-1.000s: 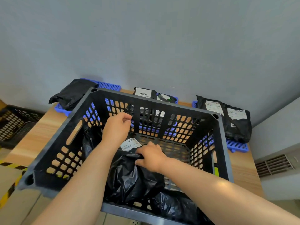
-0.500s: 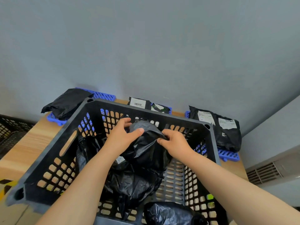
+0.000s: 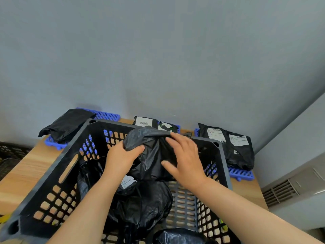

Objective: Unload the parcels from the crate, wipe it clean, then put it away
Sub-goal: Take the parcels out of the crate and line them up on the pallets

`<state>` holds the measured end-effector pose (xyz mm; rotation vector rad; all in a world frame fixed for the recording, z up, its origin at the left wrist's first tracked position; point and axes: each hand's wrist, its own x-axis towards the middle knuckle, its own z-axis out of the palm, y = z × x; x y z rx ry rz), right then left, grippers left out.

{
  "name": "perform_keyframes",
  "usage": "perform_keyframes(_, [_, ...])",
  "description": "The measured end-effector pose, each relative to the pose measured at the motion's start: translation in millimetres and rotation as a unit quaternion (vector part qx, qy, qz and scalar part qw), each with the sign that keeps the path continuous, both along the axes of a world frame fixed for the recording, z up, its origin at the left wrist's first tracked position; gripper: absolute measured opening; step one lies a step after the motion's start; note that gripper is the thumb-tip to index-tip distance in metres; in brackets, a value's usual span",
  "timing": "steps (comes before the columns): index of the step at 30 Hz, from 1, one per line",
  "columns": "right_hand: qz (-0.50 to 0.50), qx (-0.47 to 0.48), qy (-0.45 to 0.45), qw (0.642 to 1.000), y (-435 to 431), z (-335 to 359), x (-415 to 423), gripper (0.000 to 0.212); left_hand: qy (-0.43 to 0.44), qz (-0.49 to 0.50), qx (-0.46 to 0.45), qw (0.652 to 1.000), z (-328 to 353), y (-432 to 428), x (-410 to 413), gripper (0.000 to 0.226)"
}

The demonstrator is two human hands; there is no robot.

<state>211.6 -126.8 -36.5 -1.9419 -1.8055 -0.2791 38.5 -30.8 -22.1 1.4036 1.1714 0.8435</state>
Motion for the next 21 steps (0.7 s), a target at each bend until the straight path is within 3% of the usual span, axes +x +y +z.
perform_keyframes(6, [0.080, 0.013, -0.127, 0.988, -6.6, -15.9, -6.1, 0.094, -0.114, 0.060, -0.056, 0.990, 6.3, -8.7, 7.4, 0.011])
perform_keyframes(10, [0.051, 0.052, -0.131, 0.989, -2.8, -12.9, -0.9, 0.083, -0.131, 0.062, -0.079, 0.986, 6.6, -8.4, 11.7, 0.015])
perform_keyframes(13, [0.036, 0.108, -0.057, 0.992, 0.3, -7.7, 4.3, 0.068, -0.148, 0.050, -0.082, 0.984, 5.2, -8.6, 11.3, 0.016])
perform_keyframes(17, [0.020, 0.151, 0.069, 0.986, 5.1, 6.5, 12.8, 0.054, -0.187, 0.033, -0.088, 0.978, 4.1, -6.6, 7.4, 0.044])
perform_keyframes(21, [-0.007, 0.171, 0.303, 0.937, 9.0, 39.4, 10.4, 0.033, -0.174, 0.039, -0.045, 0.983, 1.0, -0.3, 4.9, 0.048])
